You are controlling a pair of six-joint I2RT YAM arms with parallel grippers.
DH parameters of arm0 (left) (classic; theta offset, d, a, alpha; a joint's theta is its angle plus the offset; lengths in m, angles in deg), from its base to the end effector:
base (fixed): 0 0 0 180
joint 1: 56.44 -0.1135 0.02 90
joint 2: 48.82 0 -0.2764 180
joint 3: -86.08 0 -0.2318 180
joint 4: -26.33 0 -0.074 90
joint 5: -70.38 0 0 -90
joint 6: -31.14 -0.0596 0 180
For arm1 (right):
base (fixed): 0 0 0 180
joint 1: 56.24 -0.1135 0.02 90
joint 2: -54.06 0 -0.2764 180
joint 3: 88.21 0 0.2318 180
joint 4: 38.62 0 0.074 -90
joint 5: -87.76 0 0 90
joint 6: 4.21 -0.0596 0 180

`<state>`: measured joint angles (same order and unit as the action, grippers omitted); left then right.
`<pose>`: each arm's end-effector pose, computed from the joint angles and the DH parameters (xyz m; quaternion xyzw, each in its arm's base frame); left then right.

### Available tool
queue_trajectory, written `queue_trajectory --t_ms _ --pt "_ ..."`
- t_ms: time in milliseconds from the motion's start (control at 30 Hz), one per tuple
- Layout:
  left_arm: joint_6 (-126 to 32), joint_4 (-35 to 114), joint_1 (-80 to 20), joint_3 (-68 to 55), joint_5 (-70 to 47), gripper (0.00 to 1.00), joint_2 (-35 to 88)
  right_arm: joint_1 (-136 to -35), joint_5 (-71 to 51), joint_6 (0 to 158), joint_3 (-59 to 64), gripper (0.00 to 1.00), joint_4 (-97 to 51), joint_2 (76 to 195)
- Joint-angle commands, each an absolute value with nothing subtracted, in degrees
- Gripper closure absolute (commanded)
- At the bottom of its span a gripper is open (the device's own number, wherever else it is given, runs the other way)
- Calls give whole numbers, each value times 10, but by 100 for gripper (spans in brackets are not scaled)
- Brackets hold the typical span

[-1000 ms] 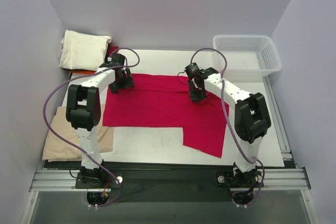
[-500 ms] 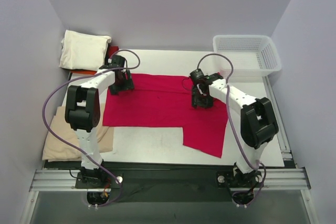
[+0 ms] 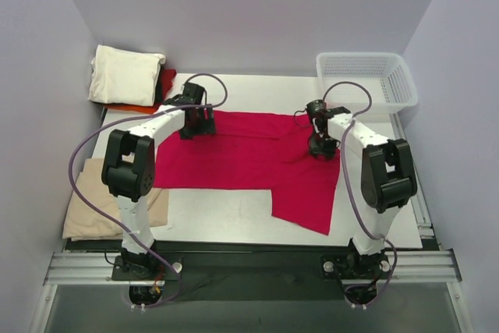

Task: Fold and stack the t-shirts
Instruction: Fold the flattened tshirt in 1/3 of the way

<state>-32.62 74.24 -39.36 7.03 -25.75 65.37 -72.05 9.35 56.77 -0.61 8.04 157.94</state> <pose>0.4064 -0.1182 0.1958 -0.0905 0.9629 -0.0437 0.2503 0.3583 0.0890 0.1990 0.1347 0.9581 -0.0020 0.2526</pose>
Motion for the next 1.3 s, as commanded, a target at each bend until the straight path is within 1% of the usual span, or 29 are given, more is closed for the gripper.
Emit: queue_trajectory --t_ms 0,267,700,967,1067,1100,1167,1200,1267 --pt "-336 715 -369 72 -233 17 623 -715 115 544 18 68 92 1603" --pt "-337 695 -327 75 -181 17 632 -706 141 544 30 68 87 1639" --pt "-346 717 -313 122 -182 17 664 -692 132 554 75 68 78 1692" --pt "-351 724 -313 130 -189 17 673 -691 134 549 67 69 81 1694" --pt "-351 726 -313 134 -189 17 677 -691 133 548 62 74 84 1690" --pt "-352 725 -313 135 -189 17 678 -691 132 548 60 77 84 1690" --pt "-352 727 -313 140 -189 17 681 -690 129 548 53 80 84 1692" --pt "-352 727 -313 140 -189 17 682 -691 127 546 50 84 85 1692" --pt "-352 729 -313 143 -189 17 683 -692 124 546 44 88 84 1692"
